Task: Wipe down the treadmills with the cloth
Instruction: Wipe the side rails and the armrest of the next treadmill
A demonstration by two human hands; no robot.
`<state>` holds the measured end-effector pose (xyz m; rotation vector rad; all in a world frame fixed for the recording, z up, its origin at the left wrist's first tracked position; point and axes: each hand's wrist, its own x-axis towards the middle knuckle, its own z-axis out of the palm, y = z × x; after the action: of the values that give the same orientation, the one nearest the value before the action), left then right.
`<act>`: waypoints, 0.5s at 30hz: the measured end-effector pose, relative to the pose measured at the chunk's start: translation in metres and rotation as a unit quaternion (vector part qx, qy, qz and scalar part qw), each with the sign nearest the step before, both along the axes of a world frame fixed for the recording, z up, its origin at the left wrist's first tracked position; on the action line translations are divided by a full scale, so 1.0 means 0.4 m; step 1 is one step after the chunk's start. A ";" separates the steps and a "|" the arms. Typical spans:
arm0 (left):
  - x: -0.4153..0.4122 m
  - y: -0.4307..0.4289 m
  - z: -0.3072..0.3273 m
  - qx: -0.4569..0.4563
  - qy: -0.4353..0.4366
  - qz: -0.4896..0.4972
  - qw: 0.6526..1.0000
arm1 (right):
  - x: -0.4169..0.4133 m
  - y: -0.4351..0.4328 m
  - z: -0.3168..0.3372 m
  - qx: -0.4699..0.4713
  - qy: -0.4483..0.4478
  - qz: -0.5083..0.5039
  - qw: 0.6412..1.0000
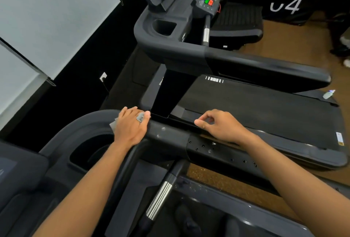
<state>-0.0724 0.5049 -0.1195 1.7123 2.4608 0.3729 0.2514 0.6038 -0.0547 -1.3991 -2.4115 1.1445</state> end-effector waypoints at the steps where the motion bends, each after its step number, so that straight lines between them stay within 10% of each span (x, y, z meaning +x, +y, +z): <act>1: 0.038 0.004 -0.010 -0.001 0.005 0.004 1.000 | 0.006 -0.005 -0.003 -0.002 0.001 0.003 1.000; 15: 0.365 -0.050 -0.003 0.122 -0.099 -0.104 0.982 | -0.033 -0.010 -0.014 -0.029 0.040 -0.005 0.999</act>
<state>0.0736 0.4849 -0.1208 1.8961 2.1458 0.8049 0.2383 0.5998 -0.0603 -1.3533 -2.3316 1.2539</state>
